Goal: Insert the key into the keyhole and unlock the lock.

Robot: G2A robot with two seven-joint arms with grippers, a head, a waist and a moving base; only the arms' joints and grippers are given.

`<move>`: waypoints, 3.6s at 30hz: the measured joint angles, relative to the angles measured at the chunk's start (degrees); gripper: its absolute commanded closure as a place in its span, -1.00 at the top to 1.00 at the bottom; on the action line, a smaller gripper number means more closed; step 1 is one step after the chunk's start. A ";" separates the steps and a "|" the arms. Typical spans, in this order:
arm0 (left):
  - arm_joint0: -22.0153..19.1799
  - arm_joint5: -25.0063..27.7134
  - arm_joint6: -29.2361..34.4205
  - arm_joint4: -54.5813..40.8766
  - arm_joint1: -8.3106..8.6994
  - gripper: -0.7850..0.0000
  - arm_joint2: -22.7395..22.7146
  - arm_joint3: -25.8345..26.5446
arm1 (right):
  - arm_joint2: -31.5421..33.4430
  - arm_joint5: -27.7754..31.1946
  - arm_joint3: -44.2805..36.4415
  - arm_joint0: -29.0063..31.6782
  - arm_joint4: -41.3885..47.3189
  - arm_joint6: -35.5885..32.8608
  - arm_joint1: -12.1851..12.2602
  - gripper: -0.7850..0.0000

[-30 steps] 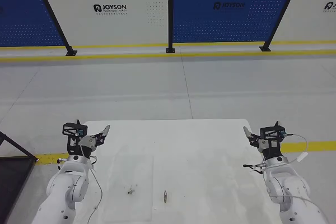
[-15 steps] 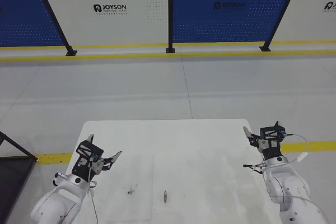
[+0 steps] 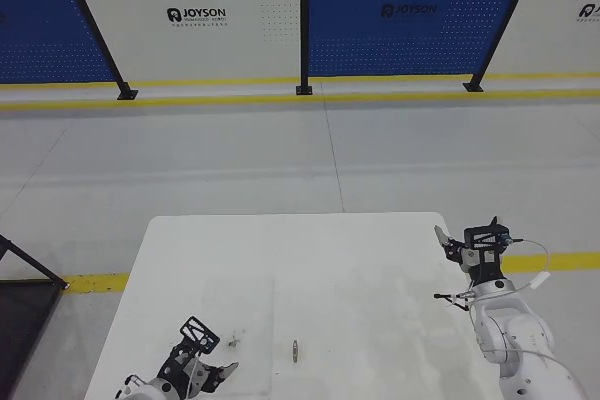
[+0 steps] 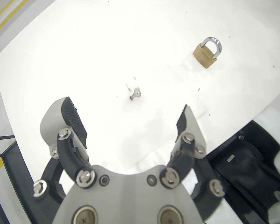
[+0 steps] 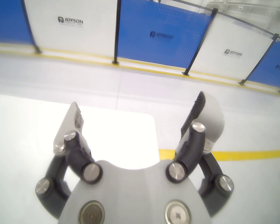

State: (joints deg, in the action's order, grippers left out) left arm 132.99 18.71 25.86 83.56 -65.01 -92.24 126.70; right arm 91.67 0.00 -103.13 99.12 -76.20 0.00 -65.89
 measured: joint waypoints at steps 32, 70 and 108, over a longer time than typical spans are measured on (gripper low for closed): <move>-13.21 -26.52 21.97 0.57 -2.51 0.00 17.19 -6.69 | 0.00 0.00 0.00 0.00 0.00 0.00 0.00 1.00; -24.22 -36.00 30.16 5.21 -4.99 -1.00 24.77 -14.08 | 0.00 0.00 0.00 0.00 0.00 0.00 0.00 1.00; 1.66 7.15 -37.31 -3.36 -1.21 -1.00 1.71 -10.38 | -6.37 5.17 -4.61 6.04 -10.08 0.24 0.02 1.00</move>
State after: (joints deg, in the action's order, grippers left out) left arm 134.65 25.87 -11.46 80.20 -66.22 -90.53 116.32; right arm 85.30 5.17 -107.75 105.16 -86.28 0.24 -65.87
